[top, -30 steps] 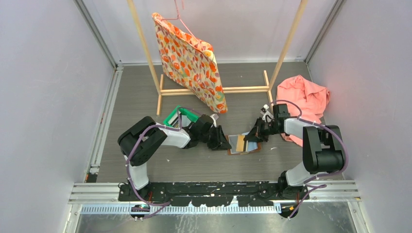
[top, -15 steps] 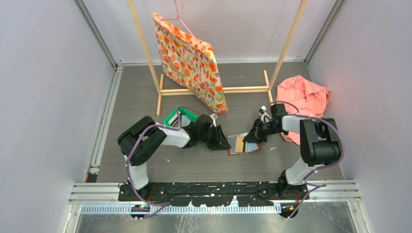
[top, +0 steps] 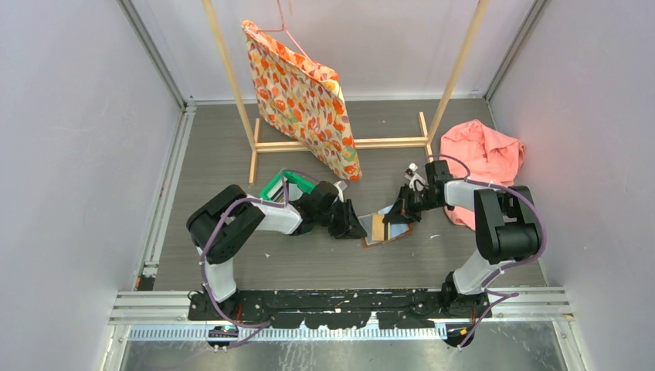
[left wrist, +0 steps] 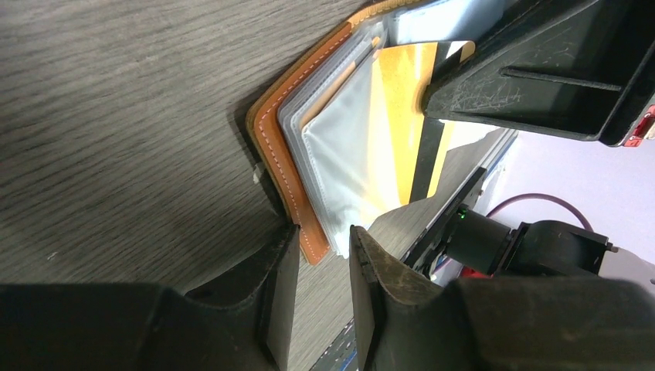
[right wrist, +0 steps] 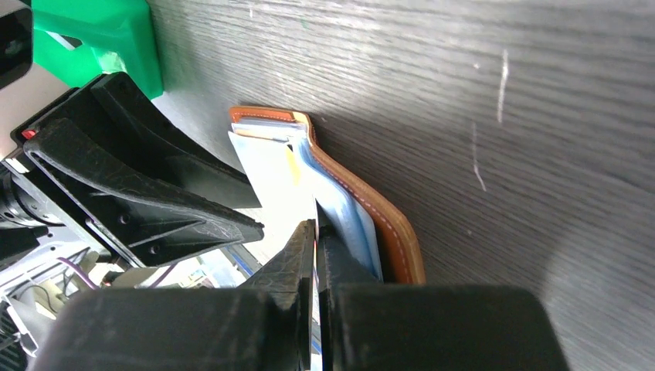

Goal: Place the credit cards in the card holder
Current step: Insert the credit card into the card holder.

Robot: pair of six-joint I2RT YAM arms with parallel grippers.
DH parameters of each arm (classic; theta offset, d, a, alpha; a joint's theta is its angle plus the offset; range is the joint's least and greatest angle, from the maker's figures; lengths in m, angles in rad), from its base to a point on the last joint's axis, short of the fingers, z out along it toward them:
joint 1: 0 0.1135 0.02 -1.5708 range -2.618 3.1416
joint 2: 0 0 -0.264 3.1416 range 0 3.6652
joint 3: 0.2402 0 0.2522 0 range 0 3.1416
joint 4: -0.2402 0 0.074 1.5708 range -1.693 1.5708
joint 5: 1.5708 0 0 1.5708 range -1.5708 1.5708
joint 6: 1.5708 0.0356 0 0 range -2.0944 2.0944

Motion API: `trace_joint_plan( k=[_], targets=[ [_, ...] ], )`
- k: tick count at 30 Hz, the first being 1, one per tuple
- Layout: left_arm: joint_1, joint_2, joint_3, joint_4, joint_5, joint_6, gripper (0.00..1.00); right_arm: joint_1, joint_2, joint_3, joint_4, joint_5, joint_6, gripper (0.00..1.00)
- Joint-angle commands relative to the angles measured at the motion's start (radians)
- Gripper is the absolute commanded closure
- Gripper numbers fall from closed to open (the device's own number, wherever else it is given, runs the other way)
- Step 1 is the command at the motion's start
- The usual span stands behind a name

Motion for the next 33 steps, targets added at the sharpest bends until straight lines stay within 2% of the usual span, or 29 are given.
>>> trace_joint_plan(
  k=[1, 11, 22, 33],
  targets=[
    [0.006, 0.025, 0.038, 0.01, -0.083, 0.035, 0.67, 0.078, 0.051, 0.002, -0.091, -0.017, -0.022, 0.95],
    [0.011, 0.038, 0.049, 0.005, -0.079, 0.039, 0.67, 0.108, 0.064, 0.035, -0.131, -0.02, -0.032, 0.95],
    [0.028, 0.059, 0.049, -0.011, -0.088, 0.039, 0.67, 0.084, -0.03, 0.008, -0.152, 0.043, -0.003, 0.96],
    [0.039, 0.061, 0.057, -0.016, -0.085, 0.048, 0.67, 0.085, 0.041, 0.152, -0.241, 0.044, -0.074, 0.96]
  ],
)
